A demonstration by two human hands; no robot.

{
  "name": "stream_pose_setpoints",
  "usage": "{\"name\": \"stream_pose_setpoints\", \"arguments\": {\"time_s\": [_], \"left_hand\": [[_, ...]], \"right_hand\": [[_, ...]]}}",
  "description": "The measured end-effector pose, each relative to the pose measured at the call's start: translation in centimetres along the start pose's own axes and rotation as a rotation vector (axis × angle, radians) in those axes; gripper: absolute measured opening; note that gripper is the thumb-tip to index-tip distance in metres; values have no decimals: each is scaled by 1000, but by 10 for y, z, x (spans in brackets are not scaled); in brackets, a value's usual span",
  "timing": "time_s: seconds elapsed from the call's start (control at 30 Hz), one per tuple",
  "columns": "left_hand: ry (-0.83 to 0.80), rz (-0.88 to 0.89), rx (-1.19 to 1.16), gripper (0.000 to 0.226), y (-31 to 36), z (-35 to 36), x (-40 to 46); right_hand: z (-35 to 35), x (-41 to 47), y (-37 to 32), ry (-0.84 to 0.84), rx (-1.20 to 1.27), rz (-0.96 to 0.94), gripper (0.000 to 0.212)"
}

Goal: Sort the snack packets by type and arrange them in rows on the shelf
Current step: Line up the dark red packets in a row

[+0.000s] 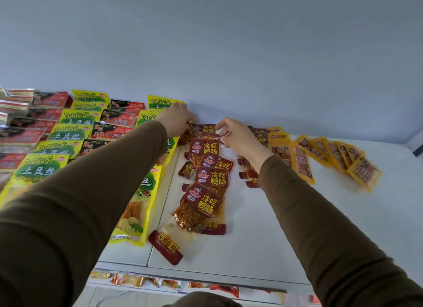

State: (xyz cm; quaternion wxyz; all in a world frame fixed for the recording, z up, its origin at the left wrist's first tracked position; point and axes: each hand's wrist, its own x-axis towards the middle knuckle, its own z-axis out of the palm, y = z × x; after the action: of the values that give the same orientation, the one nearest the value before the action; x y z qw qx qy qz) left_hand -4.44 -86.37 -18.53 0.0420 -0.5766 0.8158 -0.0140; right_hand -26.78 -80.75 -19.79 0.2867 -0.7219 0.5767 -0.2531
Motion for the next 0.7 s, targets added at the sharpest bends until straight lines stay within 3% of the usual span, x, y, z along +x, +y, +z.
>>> {"name": "stream_pose_setpoints", "arguments": {"time_s": [0.17,0.27,0.37,0.5,0.6,0.7], "left_hand": [[80,33,12,22,3,-2,5],[131,113,-98,15,9,-9,7],[94,154,-371,11,15,-16,6],[50,76,-798,31,19,-21,1],[10,2,-999,50,18,-19,-2],[-49,-33,-1155,48,14,-17,-4]], "right_hand": [[-1,3,6,25,31,29,23],[-1,8,7,31,15,43,18],[1,13,7,73,58,62,17],[6,19,3,148,283,130,19],[13,24,0,180,429,194,20],[19,28,-2,198,543,225,18]]}}
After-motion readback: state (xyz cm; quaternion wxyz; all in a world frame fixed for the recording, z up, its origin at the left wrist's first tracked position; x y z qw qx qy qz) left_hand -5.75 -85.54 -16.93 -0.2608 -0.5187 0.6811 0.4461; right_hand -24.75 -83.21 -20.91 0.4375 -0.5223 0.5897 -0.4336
